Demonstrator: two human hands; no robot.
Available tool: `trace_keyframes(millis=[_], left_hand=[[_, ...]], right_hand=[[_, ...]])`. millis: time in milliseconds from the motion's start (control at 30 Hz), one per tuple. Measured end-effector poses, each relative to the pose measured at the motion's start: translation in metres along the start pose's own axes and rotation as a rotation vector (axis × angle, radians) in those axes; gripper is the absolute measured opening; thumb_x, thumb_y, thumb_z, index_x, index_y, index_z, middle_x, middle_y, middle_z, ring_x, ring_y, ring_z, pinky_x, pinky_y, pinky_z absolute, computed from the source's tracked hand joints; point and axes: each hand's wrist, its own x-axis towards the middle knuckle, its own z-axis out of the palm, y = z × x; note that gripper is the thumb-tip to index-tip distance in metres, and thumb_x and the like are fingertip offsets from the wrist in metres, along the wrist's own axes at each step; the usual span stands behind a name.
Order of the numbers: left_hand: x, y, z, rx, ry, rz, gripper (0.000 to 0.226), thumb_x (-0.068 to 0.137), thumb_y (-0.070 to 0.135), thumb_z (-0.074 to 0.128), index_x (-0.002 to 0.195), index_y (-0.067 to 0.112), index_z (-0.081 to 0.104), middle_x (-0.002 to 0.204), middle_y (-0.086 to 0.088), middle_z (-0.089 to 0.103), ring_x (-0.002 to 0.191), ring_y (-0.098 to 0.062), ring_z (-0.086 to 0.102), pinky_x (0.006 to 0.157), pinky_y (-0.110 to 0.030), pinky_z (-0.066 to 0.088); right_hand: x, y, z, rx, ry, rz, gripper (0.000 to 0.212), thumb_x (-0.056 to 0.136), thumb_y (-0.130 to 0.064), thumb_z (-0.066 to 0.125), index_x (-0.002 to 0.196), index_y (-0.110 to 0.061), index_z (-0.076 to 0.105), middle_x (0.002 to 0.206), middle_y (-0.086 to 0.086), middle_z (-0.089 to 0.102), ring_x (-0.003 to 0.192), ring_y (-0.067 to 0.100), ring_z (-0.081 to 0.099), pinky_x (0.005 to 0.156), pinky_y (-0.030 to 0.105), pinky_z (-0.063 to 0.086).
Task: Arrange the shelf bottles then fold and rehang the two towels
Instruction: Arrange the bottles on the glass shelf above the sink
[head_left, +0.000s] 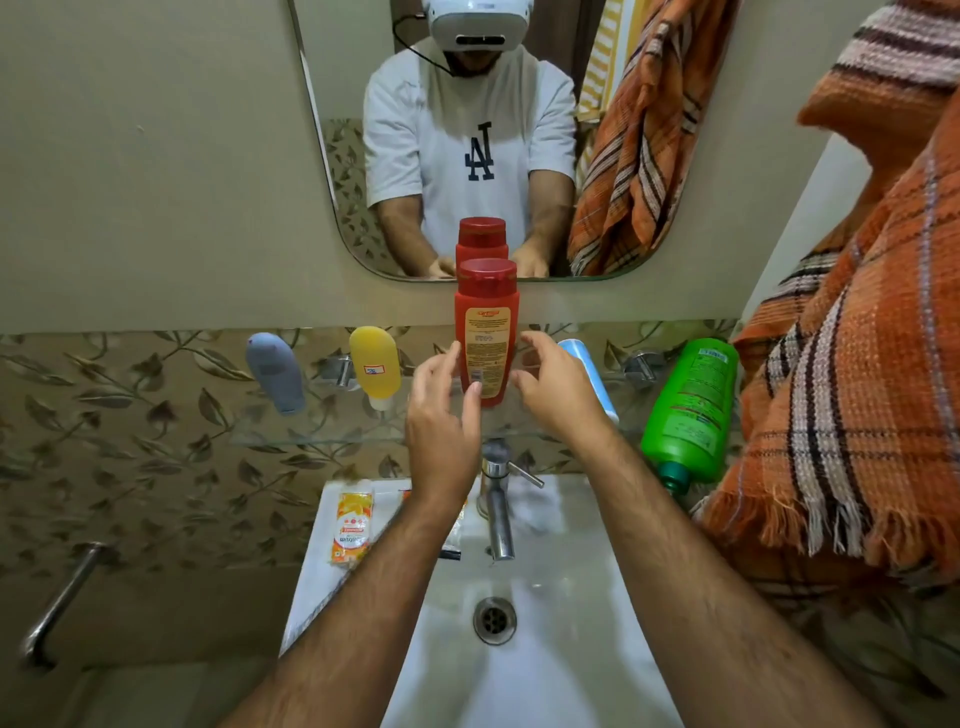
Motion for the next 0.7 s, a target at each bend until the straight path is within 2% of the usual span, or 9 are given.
trace_keyframes(millis=[67,133,233,333,500,600,700], left_hand=[[-0.005,0.005,0.001,-0.042,-0.027,0.065,0.040,0.093,0.007,0.062,0.132,0.013,0.058,0.116,-0.001,0.057,0.103,-0.011,0.056,0.090,-0.024,0.050],[-0.010,0.009,0.004,-0.062,-0.080,0.131,0.035,0.091,0.001,0.062,0.125,0.011,0.063,0.112,-0.001,0.060,0.100,-0.010,0.057,0.089,-0.021,0.049],[-0.013,0.016,0.012,-0.087,-0.196,0.201,0.034,0.088,-0.006,0.061,0.119,0.008,0.067,0.110,-0.004,0.064,0.101,-0.011,0.059,0.091,-0.019,0.049],[-0.012,0.021,0.022,-0.067,-0.329,0.239,0.037,0.087,-0.006,0.061,0.120,0.010,0.067,0.114,-0.003,0.066,0.105,-0.014,0.061,0.096,-0.027,0.049],[-0.003,0.030,0.035,0.097,-0.579,0.210,0.056,0.086,0.001,0.065,0.138,0.018,0.054,0.131,-0.001,0.059,0.119,-0.018,0.052,0.105,-0.034,0.043],[-0.001,0.033,0.041,0.248,-0.665,0.217,0.065,0.086,0.008,0.067,0.144,0.024,0.045,0.135,0.000,0.054,0.121,-0.020,0.050,0.102,-0.040,0.044],[-0.002,0.033,0.046,0.346,-0.726,0.185,0.070,0.086,0.016,0.070,0.147,0.028,0.037,0.136,0.000,0.051,0.121,-0.020,0.051,0.099,-0.043,0.043]], right_hand=[[-0.002,0.000,-0.007,-0.059,0.034,-0.023,0.049,0.094,-0.010,0.061,0.142,-0.013,0.048,0.128,0.008,0.062,0.119,0.023,0.057,0.094,0.026,0.042],[-0.004,0.001,-0.016,-0.080,0.085,-0.066,0.046,0.092,-0.009,0.062,0.137,-0.013,0.054,0.124,0.008,0.065,0.117,0.023,0.059,0.099,0.029,0.043],[-0.006,0.006,-0.033,-0.099,0.164,-0.097,0.034,0.090,-0.005,0.061,0.123,-0.013,0.065,0.119,0.007,0.069,0.112,0.022,0.062,0.100,0.033,0.047],[-0.007,0.018,-0.056,-0.232,0.222,-0.069,0.033,0.086,0.001,0.055,0.113,-0.012,0.070,0.113,0.011,0.072,0.108,0.029,0.064,0.094,0.036,0.049],[-0.014,0.037,-0.080,-0.475,0.109,0.110,0.047,0.081,0.006,0.050,0.119,-0.018,0.065,0.116,0.011,0.070,0.106,0.031,0.064,0.089,0.038,0.052],[-0.016,0.041,-0.080,-0.497,0.030,0.118,0.054,0.081,0.006,0.052,0.129,-0.017,0.060,0.121,0.013,0.067,0.108,0.031,0.063,0.090,0.037,0.052],[-0.016,0.044,-0.074,-0.471,-0.048,0.107,0.053,0.082,0.004,0.057,0.130,-0.018,0.058,0.121,0.011,0.067,0.105,0.029,0.063,0.088,0.038,0.053]])
